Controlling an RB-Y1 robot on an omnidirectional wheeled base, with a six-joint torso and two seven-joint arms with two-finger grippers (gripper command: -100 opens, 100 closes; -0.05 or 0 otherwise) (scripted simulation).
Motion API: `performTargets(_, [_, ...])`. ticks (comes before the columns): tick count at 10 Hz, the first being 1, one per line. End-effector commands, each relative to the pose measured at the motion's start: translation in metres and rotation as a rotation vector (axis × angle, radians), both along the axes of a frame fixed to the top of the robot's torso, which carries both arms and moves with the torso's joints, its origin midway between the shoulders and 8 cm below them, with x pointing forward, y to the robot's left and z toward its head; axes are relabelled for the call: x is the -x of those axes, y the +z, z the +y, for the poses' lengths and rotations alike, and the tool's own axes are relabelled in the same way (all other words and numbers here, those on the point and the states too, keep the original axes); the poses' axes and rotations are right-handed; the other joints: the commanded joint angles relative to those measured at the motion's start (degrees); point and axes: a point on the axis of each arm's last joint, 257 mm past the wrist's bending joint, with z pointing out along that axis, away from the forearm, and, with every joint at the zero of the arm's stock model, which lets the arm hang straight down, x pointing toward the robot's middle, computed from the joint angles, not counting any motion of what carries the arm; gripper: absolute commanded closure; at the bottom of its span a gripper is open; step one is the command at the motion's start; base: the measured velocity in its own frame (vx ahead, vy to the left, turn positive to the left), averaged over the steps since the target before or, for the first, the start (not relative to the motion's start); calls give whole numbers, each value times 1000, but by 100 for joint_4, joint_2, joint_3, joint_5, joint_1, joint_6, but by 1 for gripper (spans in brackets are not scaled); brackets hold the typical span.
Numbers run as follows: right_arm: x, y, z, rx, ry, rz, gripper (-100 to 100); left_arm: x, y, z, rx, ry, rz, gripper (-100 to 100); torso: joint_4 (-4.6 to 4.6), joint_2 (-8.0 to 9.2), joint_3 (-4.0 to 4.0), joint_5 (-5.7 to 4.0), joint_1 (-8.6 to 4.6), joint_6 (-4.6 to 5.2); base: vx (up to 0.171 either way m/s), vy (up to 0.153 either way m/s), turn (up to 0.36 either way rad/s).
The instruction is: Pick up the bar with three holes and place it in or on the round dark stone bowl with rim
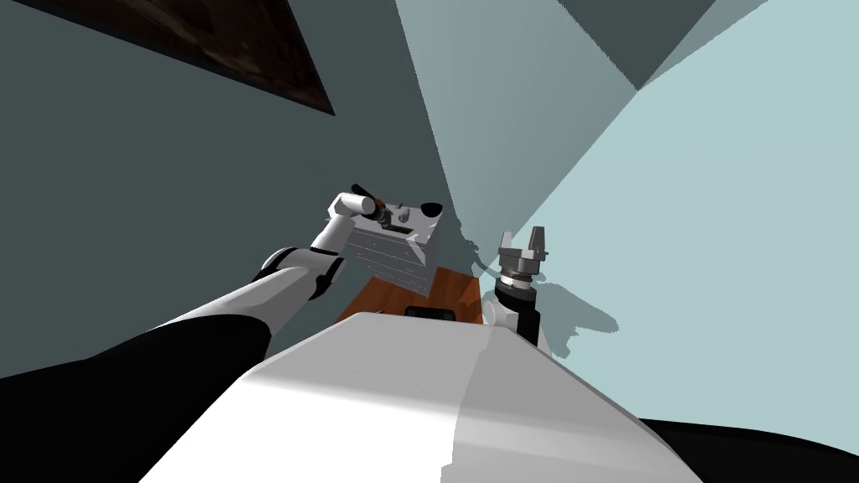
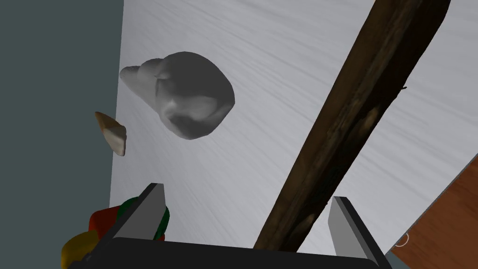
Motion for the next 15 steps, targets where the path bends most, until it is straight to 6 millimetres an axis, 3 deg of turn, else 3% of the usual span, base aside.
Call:
performTargets(1, [0,0,0,0,0,0,0,7,-3,1,-3,-3,41,-100,0,0,0,0,0,0,5,20,-94])
performTargets(9, [0,0,0,0,0,0,0,46,-20,5,-17,-37,262,-100,-1,-4,-2,3,13,-1,10,38,-106])
performTargets(15, [0,0,0,0,0,0,0,86,-32,9,-32,-76,453,-100,-5,-17,-11,1,1,-5,53,18,-83])
